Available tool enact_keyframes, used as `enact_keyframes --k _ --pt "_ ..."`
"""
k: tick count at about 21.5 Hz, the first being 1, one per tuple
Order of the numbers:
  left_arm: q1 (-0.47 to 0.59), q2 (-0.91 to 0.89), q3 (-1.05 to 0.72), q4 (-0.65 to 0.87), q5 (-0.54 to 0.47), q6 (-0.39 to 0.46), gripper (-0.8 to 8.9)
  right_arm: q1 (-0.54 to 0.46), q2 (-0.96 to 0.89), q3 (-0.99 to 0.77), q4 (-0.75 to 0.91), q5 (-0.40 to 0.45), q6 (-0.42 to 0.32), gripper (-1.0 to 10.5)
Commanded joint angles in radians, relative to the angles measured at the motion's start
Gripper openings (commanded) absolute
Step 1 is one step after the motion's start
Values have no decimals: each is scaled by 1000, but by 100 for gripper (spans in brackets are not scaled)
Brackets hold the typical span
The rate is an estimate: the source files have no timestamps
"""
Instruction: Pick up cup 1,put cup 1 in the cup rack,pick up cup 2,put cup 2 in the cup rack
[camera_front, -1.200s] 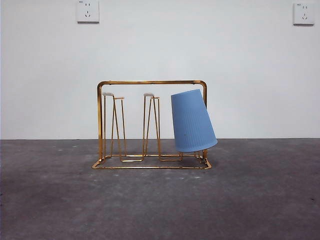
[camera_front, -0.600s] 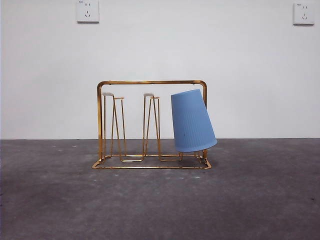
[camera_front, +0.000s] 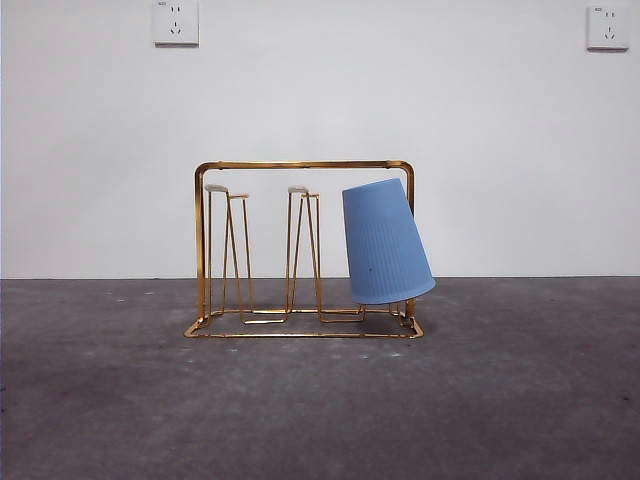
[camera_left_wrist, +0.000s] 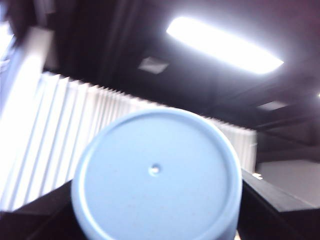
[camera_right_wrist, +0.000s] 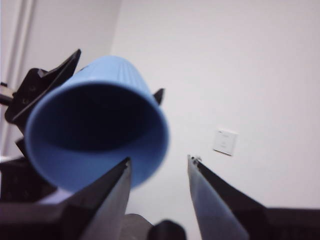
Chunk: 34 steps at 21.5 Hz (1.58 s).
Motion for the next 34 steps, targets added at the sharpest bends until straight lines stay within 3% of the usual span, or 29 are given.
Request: enact_keyframes --k 1,3,6,10,14,19,23,30,34 --pt "21 -61 -5 -209 4 164 -6 -1 -48 -4 -65 53 -6 197" --pt "29 -137 -5 -537 -96 387 -6 -1 -85 -4 -158 119 -10 196" --pt "-23 -259 -5 -972 -436 720 -6 -1 -123 -4 -274 196 -34 196" --pt "-123 -325 -5 -1196 -740 832 -6 -1 -140 -4 -341 203 -31 196" --pt "-186 -360 -5 -1403 -1026 858 -7 -1 -140 -4 -398 208 -30 196" --pt "-194 -373 -66 -1466 -1120 847 -7 -1 -140 -4 -444 209 -23 196" --pt "-187 -416 -229 -1341 -1168 827 -7 -1 -140 -4 -481 209 -2 196" --pt "-48 -438 -426 -1217 -1158 827 -8 -1 -140 -4 -536 209 15 196" --pt "49 -414 -453 -1195 -1087 827 -8 -1 -140 -4 -577 209 36 196"
